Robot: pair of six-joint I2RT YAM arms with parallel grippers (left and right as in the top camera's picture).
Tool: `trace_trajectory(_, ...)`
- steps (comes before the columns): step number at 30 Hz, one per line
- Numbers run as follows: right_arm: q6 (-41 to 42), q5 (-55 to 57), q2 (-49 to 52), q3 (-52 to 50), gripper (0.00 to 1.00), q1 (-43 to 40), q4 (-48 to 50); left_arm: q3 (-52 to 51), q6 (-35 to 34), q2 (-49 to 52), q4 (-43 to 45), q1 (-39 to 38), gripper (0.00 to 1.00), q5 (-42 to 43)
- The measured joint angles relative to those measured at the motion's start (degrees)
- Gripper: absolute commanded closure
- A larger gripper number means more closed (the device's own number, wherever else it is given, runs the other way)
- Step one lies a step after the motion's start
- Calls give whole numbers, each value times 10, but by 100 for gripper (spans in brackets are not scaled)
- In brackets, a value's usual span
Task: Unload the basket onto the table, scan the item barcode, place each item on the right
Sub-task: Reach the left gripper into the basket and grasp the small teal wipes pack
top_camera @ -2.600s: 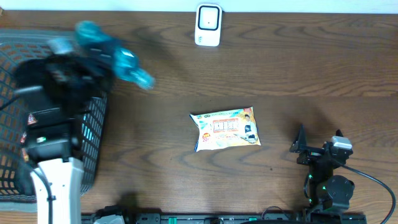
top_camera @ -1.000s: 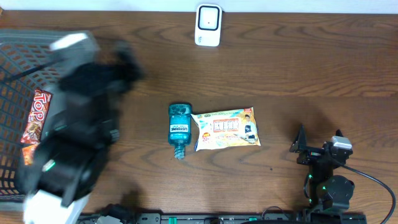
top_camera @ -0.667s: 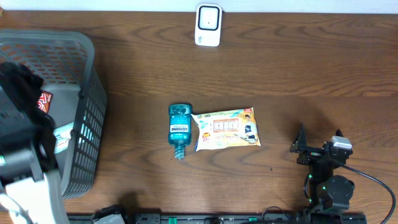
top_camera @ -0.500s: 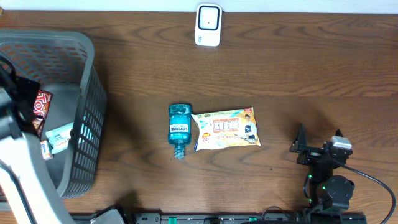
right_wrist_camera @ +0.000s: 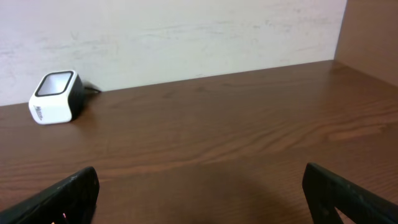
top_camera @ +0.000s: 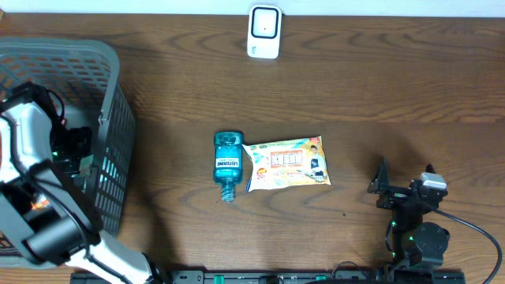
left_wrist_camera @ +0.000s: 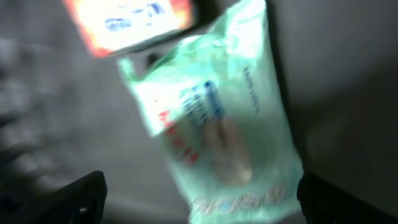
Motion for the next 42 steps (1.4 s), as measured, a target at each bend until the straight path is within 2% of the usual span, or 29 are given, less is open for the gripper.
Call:
trace_trajectory(5,0,0,0,0,1,0,0,1,-2,58,33,0,2,4)
trace_trajectory(10,0,0,0,0,1,0,0,3,-1,62,67,0,1,5)
trace_trajectory(14,0,0,0,0,1,0,0,-17,-2,54,107,-1,45,9)
trace_trajectory(16,0,0,0,0,1,0,0,-28,-1,51,130,-4,57,10)
trace_trajectory(17,0,0,0,0,1,0,0,-32,-2,49,134,-5,67,8)
trace_trajectory(25,0,0,0,0,1,0,0,-44,19,35,135,-7,69,-1)
trace_trajectory(30,0,0,0,0,1,0,0,-67,62,-10,118,-5,69,-5)
trace_trajectory(33,0,0,0,0,1,0,0,-69,78,-90,121,-5,69,0)
trace_trajectory(37,0,0,0,0,1,0,0,-59,85,-264,147,-4,69,16)
trace_trajectory(42,0,0,0,0,1,0,0,-48,90,-432,187,-4,69,95)
